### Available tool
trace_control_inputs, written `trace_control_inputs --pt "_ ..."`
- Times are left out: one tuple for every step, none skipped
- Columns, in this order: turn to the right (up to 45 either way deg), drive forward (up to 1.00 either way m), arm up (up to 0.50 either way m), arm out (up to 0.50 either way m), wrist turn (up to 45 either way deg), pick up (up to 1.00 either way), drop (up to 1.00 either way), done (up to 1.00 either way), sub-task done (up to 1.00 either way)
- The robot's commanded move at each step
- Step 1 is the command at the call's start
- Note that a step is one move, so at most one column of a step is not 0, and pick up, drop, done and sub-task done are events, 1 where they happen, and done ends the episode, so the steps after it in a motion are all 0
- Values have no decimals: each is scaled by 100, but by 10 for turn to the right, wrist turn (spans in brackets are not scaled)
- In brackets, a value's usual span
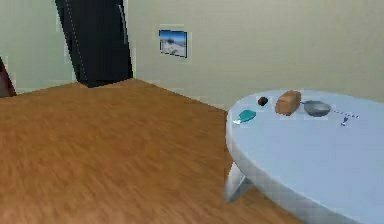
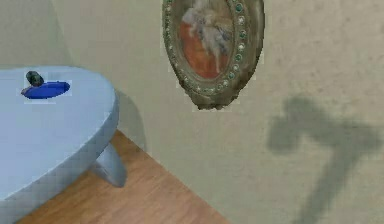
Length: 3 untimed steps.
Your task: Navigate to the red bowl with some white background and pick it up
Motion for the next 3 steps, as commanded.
trace_control_inputs --pt "-450 0 0 0 0 0 0 0 0" --pt "0 90 0 0 0 0 0 0 0" --pt "-450 0 0 0 0 0 0 0 0"
